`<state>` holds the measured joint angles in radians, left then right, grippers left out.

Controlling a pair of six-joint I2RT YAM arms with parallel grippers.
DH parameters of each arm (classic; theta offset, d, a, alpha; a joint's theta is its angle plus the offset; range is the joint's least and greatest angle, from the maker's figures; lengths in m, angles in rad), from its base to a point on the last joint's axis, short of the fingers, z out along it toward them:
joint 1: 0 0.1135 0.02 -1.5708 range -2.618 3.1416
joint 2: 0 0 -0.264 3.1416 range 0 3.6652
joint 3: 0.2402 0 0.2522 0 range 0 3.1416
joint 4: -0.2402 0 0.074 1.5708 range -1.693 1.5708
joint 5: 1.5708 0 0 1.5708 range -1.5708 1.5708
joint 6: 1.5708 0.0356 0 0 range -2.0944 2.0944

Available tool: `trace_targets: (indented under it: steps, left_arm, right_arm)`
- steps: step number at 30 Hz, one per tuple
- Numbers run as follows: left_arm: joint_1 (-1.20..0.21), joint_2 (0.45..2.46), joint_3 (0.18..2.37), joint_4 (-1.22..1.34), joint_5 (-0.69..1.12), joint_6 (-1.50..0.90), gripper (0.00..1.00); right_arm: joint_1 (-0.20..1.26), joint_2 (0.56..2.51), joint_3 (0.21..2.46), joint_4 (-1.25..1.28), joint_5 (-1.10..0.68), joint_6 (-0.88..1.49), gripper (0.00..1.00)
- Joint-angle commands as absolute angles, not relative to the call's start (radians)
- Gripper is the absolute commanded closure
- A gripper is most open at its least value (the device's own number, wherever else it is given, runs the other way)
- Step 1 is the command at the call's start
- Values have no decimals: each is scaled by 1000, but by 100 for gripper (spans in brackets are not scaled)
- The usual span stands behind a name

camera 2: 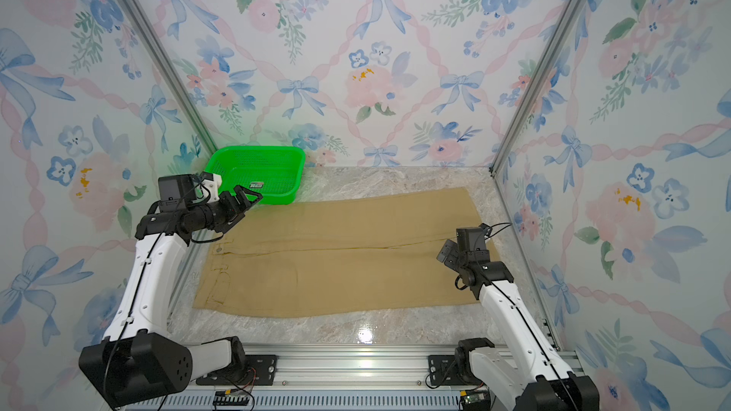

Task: Roll up the long pants
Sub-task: Fold the long pant at the center of the board.

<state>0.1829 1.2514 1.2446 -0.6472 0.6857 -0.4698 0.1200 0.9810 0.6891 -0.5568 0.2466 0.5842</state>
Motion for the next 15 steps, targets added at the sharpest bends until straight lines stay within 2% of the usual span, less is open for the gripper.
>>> trace_targets:
  steps: [1, 3, 4, 5, 6, 7, 8, 9, 12, 13, 14, 15]
  left_arm:
    - [173, 1291, 1260, -572, 901, -506, 100]
    - [173, 1305, 1261, -560, 913, -528, 100]
    - [173, 1312, 1261, -557, 924, -556, 68]
    - [169, 1317, 1265, -573, 912, -584, 8]
    - [164, 1319, 1274, -598, 883, -584, 1]
    - [160, 1319, 1280, -616, 878, -554, 6]
    - [158, 1323, 1269, -585, 947, -511, 70]
    - [157, 1336, 1279, -622, 947, -490, 100]
    - [141, 1343, 1265, -637, 913, -499, 100]
    - [130, 1349, 1272, -658, 891, -496, 80]
    - [115, 1355, 1279, -675, 881, -491, 18]
    - [95, 1359, 1281, -680, 878, -480, 1]
  right_arm:
    - [129, 983, 701, -552, 262, 584, 0]
    - [130, 978, 702, -553, 260, 583, 0]
    - [130, 971, 699, -551, 260, 580, 0]
    - [130, 964, 696, -551, 259, 577, 0]
    - [130, 957, 693, -548, 256, 572, 0]
    - [130, 950, 689, -541, 254, 568, 0]
    - [130, 945, 686, -537, 252, 568, 0]
    - [130, 944, 685, -533, 249, 568, 0]
    - [132, 954, 690, -524, 217, 571, 0]
    - [136, 957, 690, -519, 208, 570, 0]
    - [144, 955, 690, -510, 203, 565, 0]
    - [149, 955, 689, -499, 203, 560, 0]
